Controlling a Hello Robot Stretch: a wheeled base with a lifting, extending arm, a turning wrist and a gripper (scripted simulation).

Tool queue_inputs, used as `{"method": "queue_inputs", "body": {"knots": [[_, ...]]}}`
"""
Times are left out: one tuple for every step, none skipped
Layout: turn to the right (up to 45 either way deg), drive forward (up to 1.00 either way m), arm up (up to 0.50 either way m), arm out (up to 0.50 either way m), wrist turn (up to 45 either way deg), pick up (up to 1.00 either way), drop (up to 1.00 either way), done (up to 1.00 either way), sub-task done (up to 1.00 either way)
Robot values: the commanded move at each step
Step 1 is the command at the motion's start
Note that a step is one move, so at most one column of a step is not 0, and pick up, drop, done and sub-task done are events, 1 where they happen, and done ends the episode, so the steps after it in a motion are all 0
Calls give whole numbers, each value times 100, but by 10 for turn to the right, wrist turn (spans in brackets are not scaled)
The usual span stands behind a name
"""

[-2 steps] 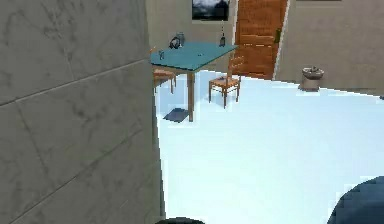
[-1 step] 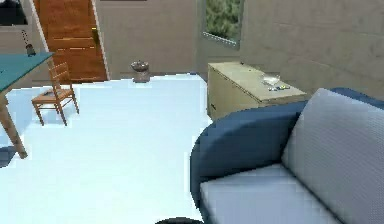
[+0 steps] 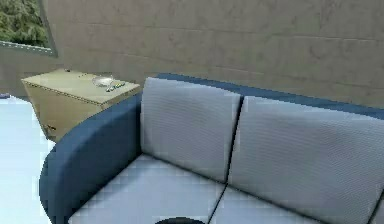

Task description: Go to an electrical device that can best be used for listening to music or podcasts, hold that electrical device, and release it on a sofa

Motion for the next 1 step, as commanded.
{"method": "queue_inputs", "body": {"knots": [[450, 0, 0, 0, 0, 0, 0, 0, 0]]}}
